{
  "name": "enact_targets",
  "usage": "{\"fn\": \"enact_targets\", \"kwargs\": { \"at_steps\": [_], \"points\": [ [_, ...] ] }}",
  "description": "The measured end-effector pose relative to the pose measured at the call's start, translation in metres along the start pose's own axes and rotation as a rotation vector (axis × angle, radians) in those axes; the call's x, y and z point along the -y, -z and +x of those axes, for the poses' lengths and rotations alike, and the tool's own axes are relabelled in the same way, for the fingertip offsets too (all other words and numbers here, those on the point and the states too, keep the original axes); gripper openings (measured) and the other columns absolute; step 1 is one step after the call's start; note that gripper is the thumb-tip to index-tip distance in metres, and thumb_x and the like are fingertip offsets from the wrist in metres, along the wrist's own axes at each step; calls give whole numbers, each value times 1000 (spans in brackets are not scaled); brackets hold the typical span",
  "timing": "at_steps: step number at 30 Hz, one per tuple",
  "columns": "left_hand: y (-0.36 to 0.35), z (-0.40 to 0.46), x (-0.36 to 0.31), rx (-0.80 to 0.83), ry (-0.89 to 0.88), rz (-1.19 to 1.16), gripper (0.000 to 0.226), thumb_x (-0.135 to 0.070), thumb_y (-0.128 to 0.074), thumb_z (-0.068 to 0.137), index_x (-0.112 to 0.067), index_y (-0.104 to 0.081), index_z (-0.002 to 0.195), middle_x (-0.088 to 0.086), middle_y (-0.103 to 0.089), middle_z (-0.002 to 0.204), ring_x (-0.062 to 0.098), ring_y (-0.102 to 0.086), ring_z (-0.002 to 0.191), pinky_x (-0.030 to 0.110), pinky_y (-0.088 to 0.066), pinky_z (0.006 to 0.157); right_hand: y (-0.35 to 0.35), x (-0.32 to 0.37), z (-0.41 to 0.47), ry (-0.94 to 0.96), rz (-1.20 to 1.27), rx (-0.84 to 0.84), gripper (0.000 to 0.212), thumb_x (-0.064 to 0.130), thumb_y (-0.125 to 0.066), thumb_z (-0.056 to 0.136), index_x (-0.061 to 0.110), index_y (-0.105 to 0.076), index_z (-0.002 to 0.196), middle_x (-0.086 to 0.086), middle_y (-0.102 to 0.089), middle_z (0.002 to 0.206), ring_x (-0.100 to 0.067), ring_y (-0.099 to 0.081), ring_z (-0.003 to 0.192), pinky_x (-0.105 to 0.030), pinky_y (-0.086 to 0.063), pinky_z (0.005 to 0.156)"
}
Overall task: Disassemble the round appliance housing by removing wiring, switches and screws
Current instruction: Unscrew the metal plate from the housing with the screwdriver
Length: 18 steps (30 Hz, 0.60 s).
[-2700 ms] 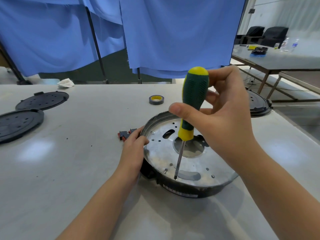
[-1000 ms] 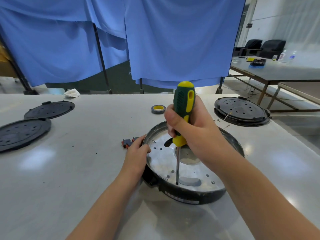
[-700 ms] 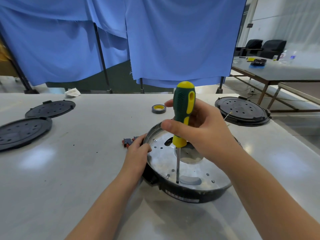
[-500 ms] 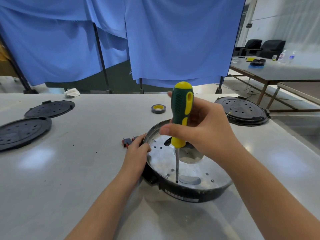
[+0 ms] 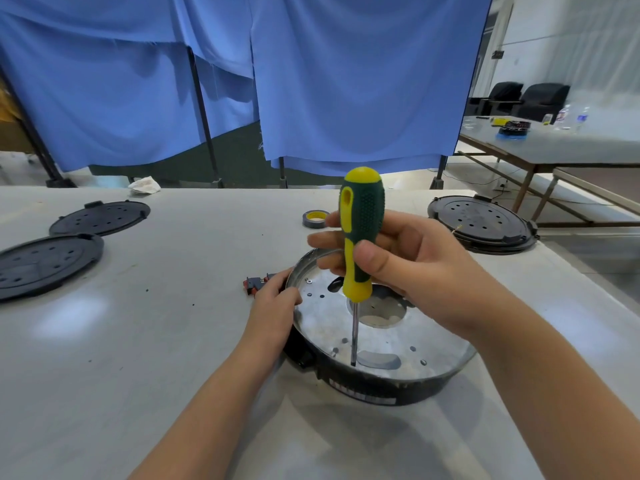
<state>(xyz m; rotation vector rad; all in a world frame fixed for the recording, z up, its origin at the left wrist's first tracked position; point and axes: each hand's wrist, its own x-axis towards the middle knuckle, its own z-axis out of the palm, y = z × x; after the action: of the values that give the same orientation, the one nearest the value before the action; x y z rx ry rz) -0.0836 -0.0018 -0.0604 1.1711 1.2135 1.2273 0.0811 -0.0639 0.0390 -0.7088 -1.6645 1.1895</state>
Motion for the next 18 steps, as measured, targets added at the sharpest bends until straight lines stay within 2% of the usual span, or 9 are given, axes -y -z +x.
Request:
{"fn": "enact_targets", "kwargs": {
  "at_steps": [2, 4, 5, 6, 8, 9, 12, 14, 18],
  "points": [
    [0, 0, 0, -13, -27, 29, 42, 6, -41, 81, -16, -69, 102, -7, -71, 78, 11, -64, 79, 18, -51, 58, 1, 0, 2, -34, -21, 44, 39, 18, -51, 88, 11, -53, 126, -1, -67, 121, -18, -67, 104, -25, -53, 85],
    [2, -1, 0, -68, -105, 126, 41, 2, -45, 86, -18, -64, 116, -6, -68, 105, 11, -61, 100, 22, -51, 79, 1, -3, 5, -43, -46, 5, 36, 16, -45, 93, 15, -49, 128, 2, -63, 126, -15, -66, 106, -22, -53, 84],
    [3, -3, -1, -111, -186, 217, 39, -2, -48, 89, -19, -59, 123, -7, -61, 116, 12, -56, 110, 24, -46, 88, 1, -5, 6, -39, -60, -28, 35, 15, -42, 95, 16, -46, 130, 3, -62, 128, -13, -66, 106, -22, -53, 86],
    [5, -7, -2, -145, -293, 300, 38, -6, -51, 91, -22, -57, 125, -10, -57, 119, 10, -53, 113, 22, -42, 91, 2, -7, 7, -33, -81, -61, 36, 15, -40, 96, 18, -43, 132, 3, -60, 129, -12, -65, 107, -24, -52, 89],
    [6, -19, -8, -134, -490, 368, 26, -15, -56, 92, -28, -61, 114, -19, -61, 109, 2, -55, 107, 12, -41, 87, 4, -10, 8, -18, -122, -113, 37, 18, -38, 97, 23, -39, 134, 2, -59, 131, -12, -65, 107, -29, -50, 95],
    [5, -27, -13, -77, -541, 370, 19, -20, -58, 91, -29, -65, 105, -21, -65, 101, 1, -58, 102, 9, -42, 83, 4, -12, 8, -10, -134, -123, 37, 20, -38, 96, 26, -39, 133, 3, -59, 130, -12, -65, 107, -30, -49, 97],
    [-5, -46, -18, 170, -583, 409, 14, -34, -58, 87, -31, -71, 91, -21, -70, 87, 2, -64, 90, 10, -46, 78, 5, -16, 7, 17, -153, -133, 41, 29, -38, 92, 22, -43, 132, 3, -63, 125, -14, -65, 108, -30, -50, 96],
    [-10, -53, -17, 245, -592, 447, 15, -34, -59, 87, -30, -72, 92, -21, -70, 86, 1, -65, 87, 10, -47, 76, 6, -20, 6, 41, -144, -155, 38, 32, -40, 94, 22, -48, 130, 5, -66, 119, -15, -64, 106, -33, -51, 94],
    [-9, -56, -20, 332, -592, 401, 18, -20, -59, 91, -32, -70, 98, -18, -73, 85, 4, -69, 78, 11, -49, 72, 5, -27, 3, 61, -91, -186, 30, 42, -51, 85, 43, -63, 112, 11, -69, 102, -13, -65, 100, -34, -51, 93]
  ]
}}
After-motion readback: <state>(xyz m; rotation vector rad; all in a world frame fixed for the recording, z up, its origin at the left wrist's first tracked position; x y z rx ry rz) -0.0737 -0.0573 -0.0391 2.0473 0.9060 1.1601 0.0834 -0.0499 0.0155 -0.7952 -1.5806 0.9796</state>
